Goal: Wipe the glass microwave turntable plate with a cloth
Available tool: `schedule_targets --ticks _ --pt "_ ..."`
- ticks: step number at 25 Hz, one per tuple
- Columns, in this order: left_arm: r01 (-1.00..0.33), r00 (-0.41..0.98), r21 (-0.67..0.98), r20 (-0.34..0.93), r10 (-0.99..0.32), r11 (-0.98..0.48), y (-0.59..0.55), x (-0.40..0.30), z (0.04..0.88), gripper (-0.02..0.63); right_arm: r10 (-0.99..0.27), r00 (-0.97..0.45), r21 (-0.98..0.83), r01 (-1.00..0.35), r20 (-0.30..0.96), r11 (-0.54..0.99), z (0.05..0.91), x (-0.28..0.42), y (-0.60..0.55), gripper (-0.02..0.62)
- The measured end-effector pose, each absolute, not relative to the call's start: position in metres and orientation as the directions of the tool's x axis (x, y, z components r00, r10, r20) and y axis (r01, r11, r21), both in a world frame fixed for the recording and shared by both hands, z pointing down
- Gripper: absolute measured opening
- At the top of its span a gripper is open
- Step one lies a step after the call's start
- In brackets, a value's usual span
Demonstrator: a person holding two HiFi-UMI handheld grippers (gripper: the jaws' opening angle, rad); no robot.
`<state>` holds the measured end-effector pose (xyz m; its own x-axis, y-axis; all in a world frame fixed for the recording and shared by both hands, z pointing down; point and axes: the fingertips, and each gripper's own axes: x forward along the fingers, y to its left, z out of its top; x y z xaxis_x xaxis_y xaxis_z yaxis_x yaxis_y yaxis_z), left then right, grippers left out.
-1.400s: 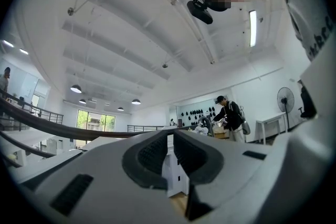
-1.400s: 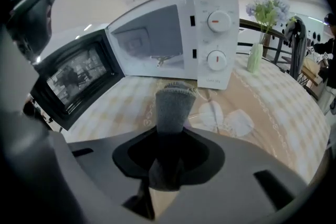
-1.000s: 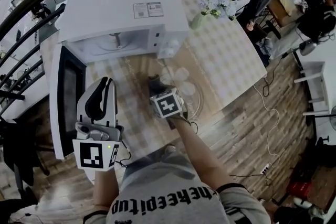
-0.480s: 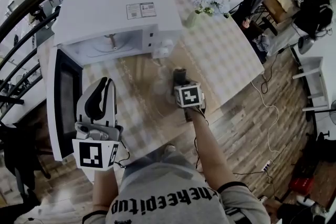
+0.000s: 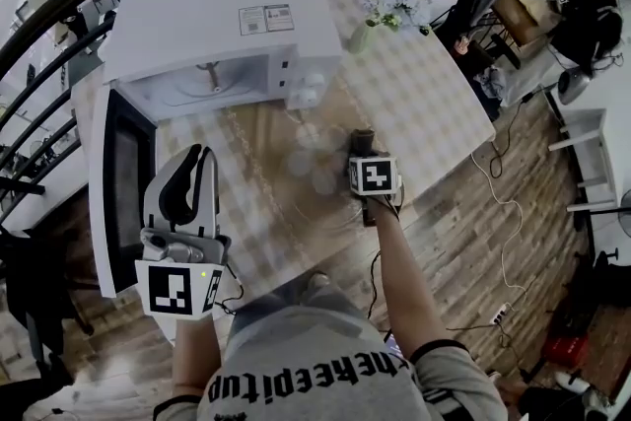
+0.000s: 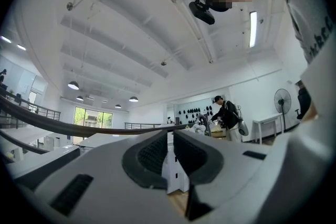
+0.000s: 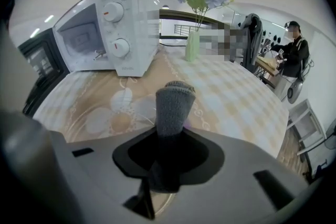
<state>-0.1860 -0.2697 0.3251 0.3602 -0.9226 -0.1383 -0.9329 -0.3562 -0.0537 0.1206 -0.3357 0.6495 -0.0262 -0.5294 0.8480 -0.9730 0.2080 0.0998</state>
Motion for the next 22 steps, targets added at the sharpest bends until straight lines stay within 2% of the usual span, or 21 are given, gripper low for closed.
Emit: schedule_targets --ticks 2,5,9,12,16,22 --pt "-0.935 0.356 -0.055 -0.138 -0.924 -0.351 -0.268 -0.188 0.325 0.035 -0.538 -0.056 0.090 -0.966 0.841 0.242 0.643 0.102 -0.329 0.106" --pt "-0.938 0.346 -0.050 -0.134 -0.929 -0.342 -0.269 -0.190 0.326 0.036 -0.538 -0.188 0.013 -0.938 0.821 0.347 0.634 0.044 -0.313 0.106" --pt "-0.938 0.345 -0.051 -0.137 -0.928 -0.342 -0.267 -0.189 0.325 0.035 -0.473 -0.347 -0.070 -0.857 0.810 0.510 0.627 -0.040 -0.277 0.106" --pt "-0.940 0.342 -0.050 -0.138 -0.929 -0.338 -0.266 -0.188 0.324 0.036 -0.409 -0.390 -0.078 -0.796 0.825 0.600 0.639 -0.077 -0.253 0.106" --pt "-0.940 0.340 -0.055 -0.135 -0.931 -0.336 -0.264 -0.187 0.324 0.037 -0.410 -0.387 -0.042 -0.767 0.826 0.640 0.647 -0.080 -0.246 0.106" --pt "-0.942 0.334 -0.055 -0.137 -0.932 -0.330 -0.262 -0.187 0.322 0.035 -0.447 -0.353 -0.040 -0.819 0.822 0.573 0.649 -0.044 -0.259 0.107"
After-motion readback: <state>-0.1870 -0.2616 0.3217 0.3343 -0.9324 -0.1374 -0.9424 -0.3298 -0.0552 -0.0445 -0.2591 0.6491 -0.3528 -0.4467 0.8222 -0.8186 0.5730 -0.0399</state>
